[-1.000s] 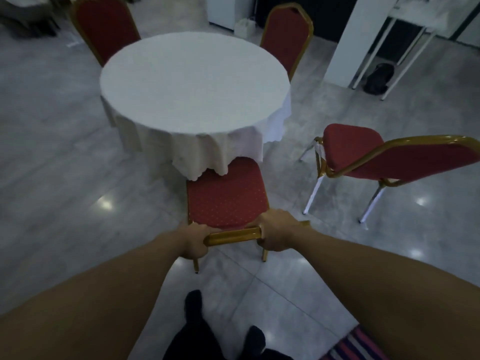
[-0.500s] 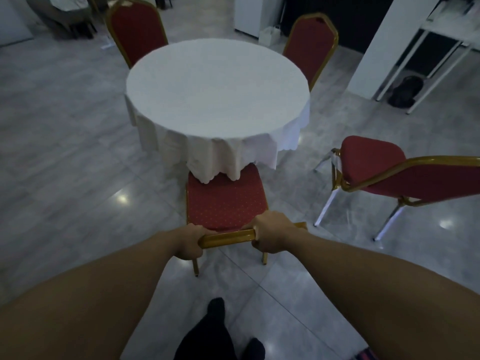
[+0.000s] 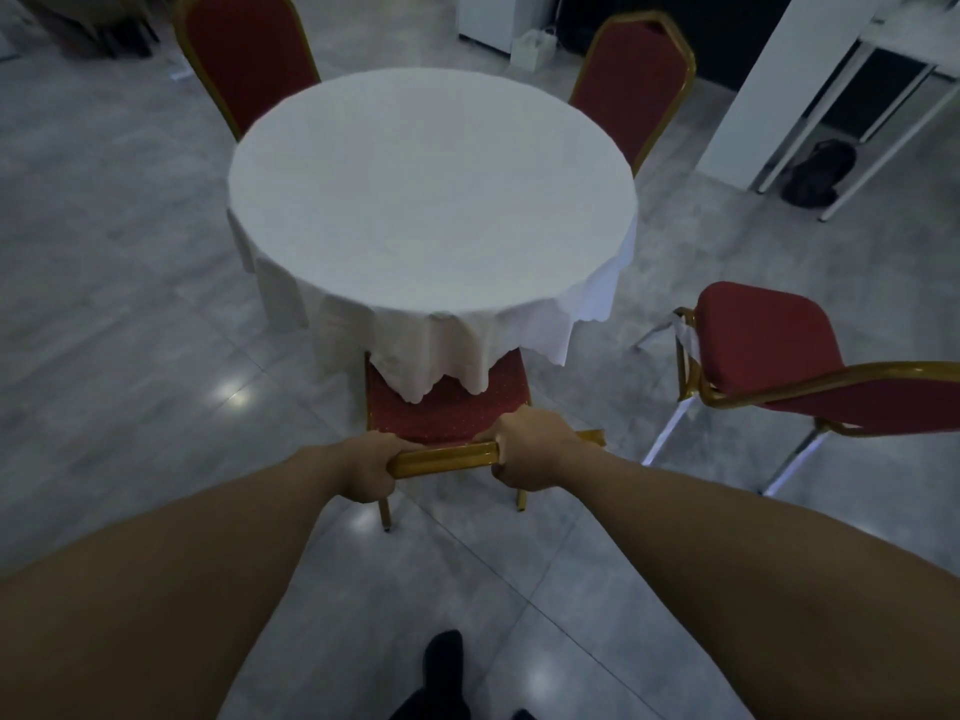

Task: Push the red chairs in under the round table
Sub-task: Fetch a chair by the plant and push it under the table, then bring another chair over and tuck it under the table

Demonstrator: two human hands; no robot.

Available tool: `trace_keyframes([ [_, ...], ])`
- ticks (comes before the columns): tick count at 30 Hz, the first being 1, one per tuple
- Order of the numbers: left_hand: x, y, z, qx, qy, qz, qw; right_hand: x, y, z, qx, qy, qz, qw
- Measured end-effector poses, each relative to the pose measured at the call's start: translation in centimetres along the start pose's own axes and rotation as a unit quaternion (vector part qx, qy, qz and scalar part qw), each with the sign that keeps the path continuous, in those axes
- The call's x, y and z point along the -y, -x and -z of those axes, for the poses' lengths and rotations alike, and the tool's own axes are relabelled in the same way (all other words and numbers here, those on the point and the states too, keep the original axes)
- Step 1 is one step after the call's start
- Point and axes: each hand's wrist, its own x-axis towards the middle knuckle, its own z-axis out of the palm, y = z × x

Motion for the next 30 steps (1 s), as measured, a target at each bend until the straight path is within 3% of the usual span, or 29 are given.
trace_keyframes([
  [10,3.2,-2.4,2.9,0.028,-0.014,-0.020,0.999,-0.1,-3.2,1.5,0.009,0.003,0.017,1.000],
  [18,1.1,-2.5,6.1,0.095,-0.011,0.032,0.995,0.0,-2.2,2.1,0.013,-0.061,0.022,0.998],
  [21,-1.3,-2.0,8.4,0.047,0.012,0.007,0.999,-0.1,-1.4,4.3,-0.003,-0.094,-0.019,0.995],
  [26,-5.3,-2.6,10.8,-0.131,-0.042,-0.026,0.990,-2.4,1.4,9.8,-0.082,-0.119,-0.094,0.985],
  [30,-10.4,-3.3,12.8,-0.160,-0.063,-0.025,0.985,-5.6,4.9,13.3,-0.105,-0.107,-0.151,0.977],
])
